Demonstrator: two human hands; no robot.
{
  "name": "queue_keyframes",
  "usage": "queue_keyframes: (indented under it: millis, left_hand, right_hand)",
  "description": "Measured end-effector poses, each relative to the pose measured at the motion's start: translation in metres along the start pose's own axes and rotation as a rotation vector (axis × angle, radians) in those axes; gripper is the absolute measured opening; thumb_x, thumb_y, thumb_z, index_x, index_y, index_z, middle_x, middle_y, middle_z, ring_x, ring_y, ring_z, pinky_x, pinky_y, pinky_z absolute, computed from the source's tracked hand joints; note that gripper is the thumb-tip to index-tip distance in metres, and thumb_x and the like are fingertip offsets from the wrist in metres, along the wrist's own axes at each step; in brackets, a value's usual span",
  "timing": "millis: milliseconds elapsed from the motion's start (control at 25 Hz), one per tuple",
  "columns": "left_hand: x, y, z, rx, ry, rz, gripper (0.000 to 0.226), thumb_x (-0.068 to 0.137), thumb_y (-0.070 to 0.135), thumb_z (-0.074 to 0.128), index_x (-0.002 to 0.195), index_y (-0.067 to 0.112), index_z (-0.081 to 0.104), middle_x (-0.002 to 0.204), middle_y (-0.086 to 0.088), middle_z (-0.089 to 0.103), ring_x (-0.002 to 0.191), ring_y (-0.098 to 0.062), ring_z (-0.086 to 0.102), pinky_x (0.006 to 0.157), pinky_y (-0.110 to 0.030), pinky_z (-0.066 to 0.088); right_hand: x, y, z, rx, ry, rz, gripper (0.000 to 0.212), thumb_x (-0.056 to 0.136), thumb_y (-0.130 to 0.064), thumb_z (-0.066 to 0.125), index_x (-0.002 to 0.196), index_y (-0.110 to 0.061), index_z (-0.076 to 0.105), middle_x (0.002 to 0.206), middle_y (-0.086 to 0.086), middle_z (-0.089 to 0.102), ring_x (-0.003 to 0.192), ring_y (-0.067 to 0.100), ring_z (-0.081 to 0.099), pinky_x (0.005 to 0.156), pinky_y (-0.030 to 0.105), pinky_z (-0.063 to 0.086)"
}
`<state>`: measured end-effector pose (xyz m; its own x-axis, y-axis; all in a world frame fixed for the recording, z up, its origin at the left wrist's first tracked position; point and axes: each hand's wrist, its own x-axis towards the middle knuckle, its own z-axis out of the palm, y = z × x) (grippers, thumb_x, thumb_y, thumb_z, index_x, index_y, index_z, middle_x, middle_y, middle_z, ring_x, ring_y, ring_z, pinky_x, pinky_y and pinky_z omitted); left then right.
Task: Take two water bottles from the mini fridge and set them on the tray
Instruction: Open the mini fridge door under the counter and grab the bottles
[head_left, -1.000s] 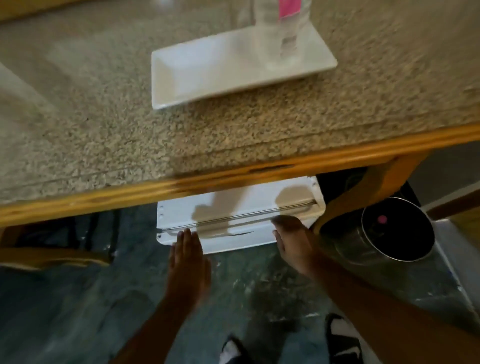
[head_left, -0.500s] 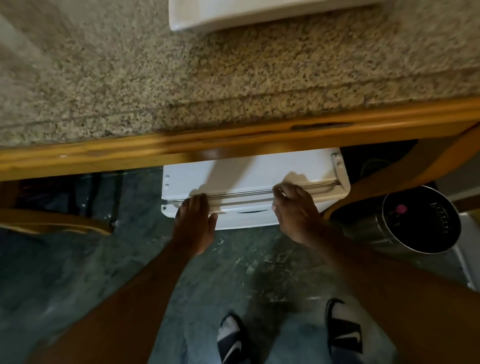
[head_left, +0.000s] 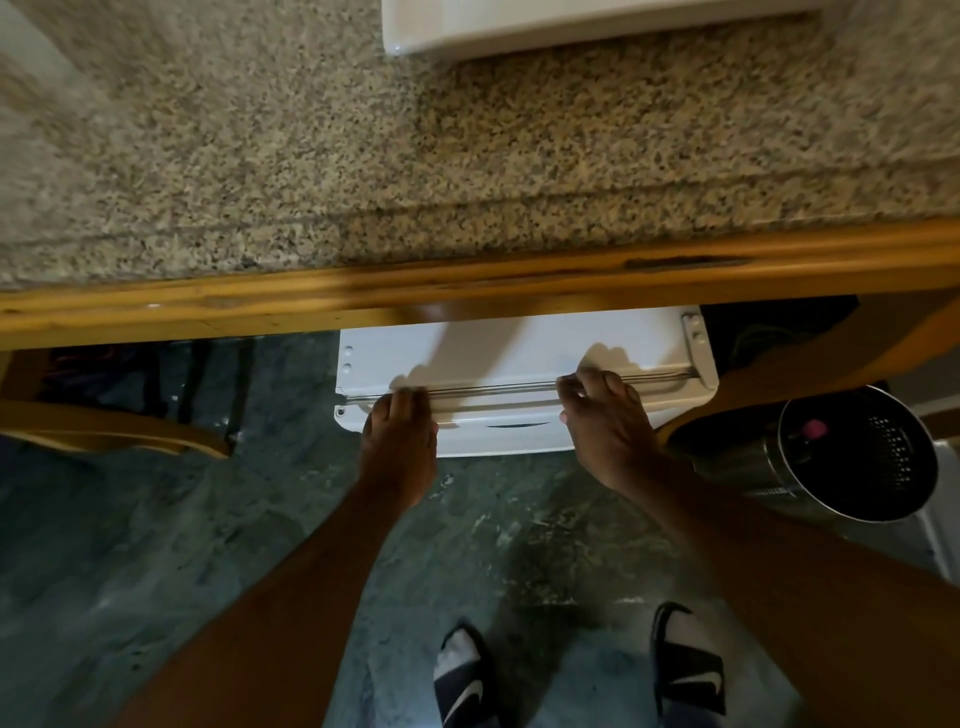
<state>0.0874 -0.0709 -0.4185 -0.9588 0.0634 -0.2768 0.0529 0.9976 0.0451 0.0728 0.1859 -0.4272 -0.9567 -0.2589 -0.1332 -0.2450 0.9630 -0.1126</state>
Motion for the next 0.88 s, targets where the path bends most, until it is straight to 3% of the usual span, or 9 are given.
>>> queue_keyframes:
  millis: [760, 880]
  left_hand:
    - [-0.003, 0.0, 0.01, -0.015, 0.041, -0.026, 0.05, 0.083, 0.017, 0.056, 0.13, 0.001, 0.047, 0.127, -0.017, 0.051, 0.111, -0.038, 0.049, 0.091, -0.05, 0.049]
    - [-0.03, 0.003, 0.015, -0.031, 0.055, -0.04, 0.049, 0.078, 0.015, 0.058, 0.126, 0.003, 0.053, 0.121, -0.015, 0.056, 0.108, -0.038, 0.053, 0.085, -0.049, 0.051]
  right_hand:
    - [-0.004, 0.003, 0.0, -0.024, 0.027, -0.044, 0.038, 0.081, -0.02, 0.066, 0.116, -0.008, 0.057, 0.118, 0.015, 0.058, 0.104, 0.033, 0.052, 0.081, 0.043, 0.047]
    - [-0.015, 0.006, 0.006, -0.019, 0.038, -0.099, 0.04, 0.08, -0.017, 0.067, 0.119, -0.008, 0.058, 0.119, 0.016, 0.059, 0.106, 0.034, 0.053, 0.084, 0.043, 0.048]
